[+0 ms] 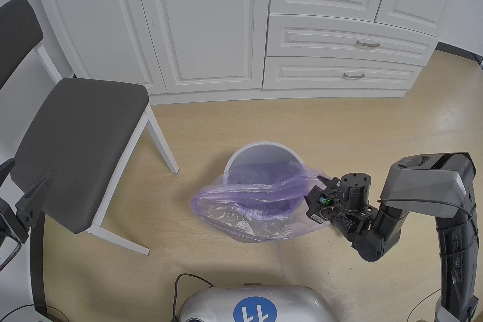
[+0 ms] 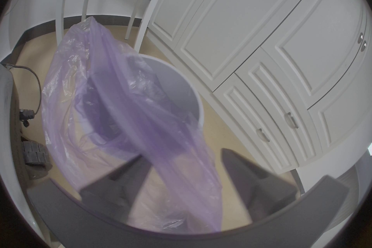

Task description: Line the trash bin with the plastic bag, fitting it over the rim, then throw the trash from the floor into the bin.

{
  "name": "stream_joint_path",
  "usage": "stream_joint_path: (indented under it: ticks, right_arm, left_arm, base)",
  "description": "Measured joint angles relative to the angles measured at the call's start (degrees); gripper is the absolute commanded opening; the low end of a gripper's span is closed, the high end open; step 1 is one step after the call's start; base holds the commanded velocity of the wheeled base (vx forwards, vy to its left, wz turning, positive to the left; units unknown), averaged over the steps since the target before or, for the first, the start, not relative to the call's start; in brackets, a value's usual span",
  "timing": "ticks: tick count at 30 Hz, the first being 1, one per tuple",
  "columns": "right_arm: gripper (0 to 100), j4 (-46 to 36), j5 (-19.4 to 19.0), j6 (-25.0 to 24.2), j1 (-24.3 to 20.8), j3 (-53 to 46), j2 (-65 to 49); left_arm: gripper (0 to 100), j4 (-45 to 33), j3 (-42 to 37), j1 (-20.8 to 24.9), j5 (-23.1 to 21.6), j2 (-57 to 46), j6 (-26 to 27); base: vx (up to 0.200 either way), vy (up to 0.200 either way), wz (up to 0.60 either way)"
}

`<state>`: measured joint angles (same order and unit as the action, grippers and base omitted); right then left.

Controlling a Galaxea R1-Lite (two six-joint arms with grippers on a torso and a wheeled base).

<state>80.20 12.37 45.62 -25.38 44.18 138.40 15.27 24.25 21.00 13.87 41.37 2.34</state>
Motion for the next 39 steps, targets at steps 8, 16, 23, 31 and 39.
stream_joint_path:
  ticks: [8, 16, 23, 31, 39]
  right_arm:
    - [0, -2.96, -0.33, -3.45, 0.02, 2.23, 0.07]
    - [0, -4.39, 0.07, -9.55, 0.50, 7.01, -0.09]
    - [0, -6.96, 1.96, -17.35, -0.06, 13.86, 1.16]
    - [0, -7.69, 7.28, -22.42, -0.44, 26.43, 4.93]
    - [0, -10.19, 12.89, -27.48, -0.55, 45.90, 12.15]
  left_arm:
    - [100, 0.00, 0.52, 0.00, 0.00, -0.59, -0.05]
    - [100, 0.00, 0.96, -0.09, 0.00, -0.74, -0.05]
    - [100, 0.00, 0.98, -0.11, -0.02, -0.76, -0.05]
    - [100, -0.06, 0.85, -0.09, -0.05, -0.74, -0.02]
    - [100, -0.09, 0.74, -0.09, -0.05, -0.74, -0.05]
  base:
    - [0.000, 0.000, 0.00]
    - [0.000, 0.000, 0.00]
    - [0.000, 0.000, 0.00]
    - [0.000, 0.000, 0.00]
    - [0.000, 0.000, 0.00]
